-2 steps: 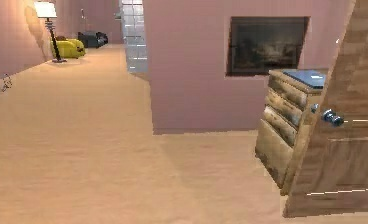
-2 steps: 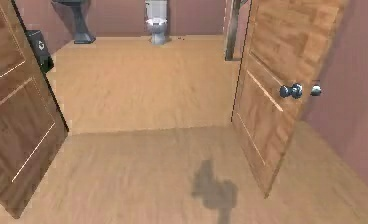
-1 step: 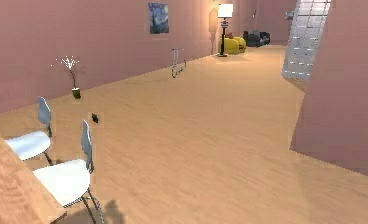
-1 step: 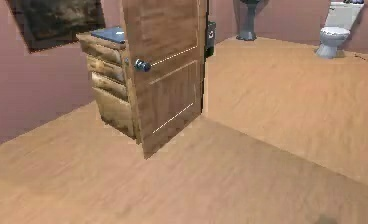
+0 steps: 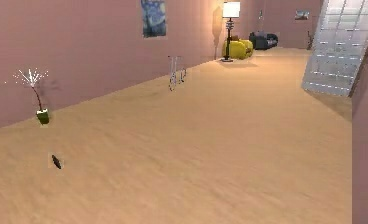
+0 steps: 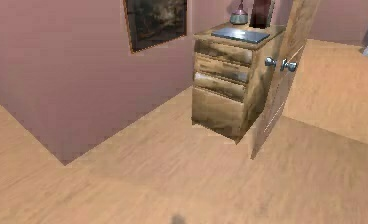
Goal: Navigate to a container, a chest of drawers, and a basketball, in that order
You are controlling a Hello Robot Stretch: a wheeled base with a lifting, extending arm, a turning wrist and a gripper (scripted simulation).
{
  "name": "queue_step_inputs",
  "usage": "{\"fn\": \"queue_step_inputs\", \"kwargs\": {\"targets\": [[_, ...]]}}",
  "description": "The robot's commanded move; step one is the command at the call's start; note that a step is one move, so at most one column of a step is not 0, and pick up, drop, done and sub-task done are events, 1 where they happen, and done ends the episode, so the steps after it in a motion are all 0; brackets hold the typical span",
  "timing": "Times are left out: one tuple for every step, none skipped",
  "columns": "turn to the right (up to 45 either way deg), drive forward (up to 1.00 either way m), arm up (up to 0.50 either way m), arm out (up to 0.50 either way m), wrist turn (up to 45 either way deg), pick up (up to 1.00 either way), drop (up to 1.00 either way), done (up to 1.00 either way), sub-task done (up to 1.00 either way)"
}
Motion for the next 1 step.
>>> {"fn": "queue_step_inputs", "kwargs": {"targets": [[0.0,0.25,0.0,0.0,0.0,0.0,0.0,0.0,0.0]]}}
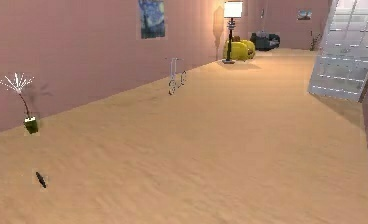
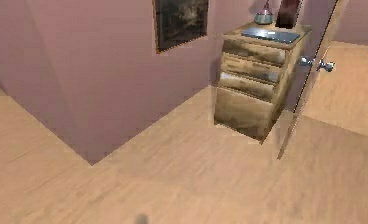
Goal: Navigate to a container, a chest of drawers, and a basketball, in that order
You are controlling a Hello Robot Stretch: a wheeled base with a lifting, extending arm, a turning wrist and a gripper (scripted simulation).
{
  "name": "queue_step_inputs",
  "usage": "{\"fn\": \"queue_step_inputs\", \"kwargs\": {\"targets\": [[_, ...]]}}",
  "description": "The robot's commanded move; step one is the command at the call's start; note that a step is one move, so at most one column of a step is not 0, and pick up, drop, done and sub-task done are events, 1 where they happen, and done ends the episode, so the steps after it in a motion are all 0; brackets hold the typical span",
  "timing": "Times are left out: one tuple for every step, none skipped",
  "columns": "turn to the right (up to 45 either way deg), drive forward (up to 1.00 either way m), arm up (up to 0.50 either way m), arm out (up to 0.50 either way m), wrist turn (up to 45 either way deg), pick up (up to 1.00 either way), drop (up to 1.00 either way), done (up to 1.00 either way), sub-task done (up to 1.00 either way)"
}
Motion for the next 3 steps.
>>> {"fn": "queue_step_inputs", "kwargs": {"targets": [[-45.0,0.0,0.0,0.0,0.0,0.0,0.0,0.0,0.0],[-6.0,0.0,0.0,0.0,0.0,0.0,0.0,0.0,0.0],[0.0,1.0,0.0,0.0,0.0,0.0,0.0,0.0,0.0]]}}
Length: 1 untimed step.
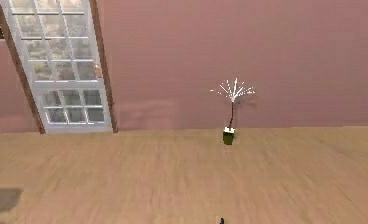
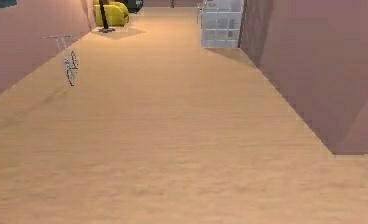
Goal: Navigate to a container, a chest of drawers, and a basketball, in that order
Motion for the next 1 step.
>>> {"fn": "queue_step_inputs", "kwargs": {"targets": [[-3.0,0.0,0.0,0.0,0.0,0.0,0.0,0.0,0.0]]}}
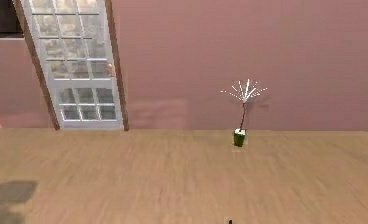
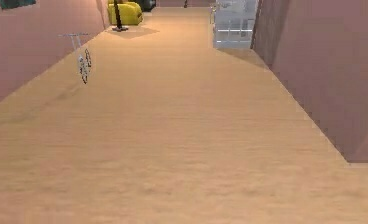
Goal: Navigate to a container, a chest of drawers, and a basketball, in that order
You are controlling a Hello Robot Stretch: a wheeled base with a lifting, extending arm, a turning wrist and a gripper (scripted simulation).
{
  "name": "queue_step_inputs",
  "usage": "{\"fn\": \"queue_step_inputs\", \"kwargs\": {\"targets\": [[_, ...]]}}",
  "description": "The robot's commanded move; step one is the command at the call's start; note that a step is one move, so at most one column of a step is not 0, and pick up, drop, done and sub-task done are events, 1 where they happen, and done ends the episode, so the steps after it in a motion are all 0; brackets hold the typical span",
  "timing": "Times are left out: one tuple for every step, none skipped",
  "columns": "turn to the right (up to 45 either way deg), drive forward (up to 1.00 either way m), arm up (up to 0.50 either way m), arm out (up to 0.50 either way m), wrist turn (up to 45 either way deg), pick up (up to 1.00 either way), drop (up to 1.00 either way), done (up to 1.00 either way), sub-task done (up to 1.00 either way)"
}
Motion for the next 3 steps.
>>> {"fn": "queue_step_inputs", "kwargs": {"targets": [[0.0,0.35,0.0,0.0,0.0,0.0,0.0,0.0,0.0],[-42.0,0.0,0.0,0.0,0.0,0.0,0.0,0.0,0.0],[0.0,1.0,0.0,0.0,0.0,0.0,0.0,0.0,0.0]]}}
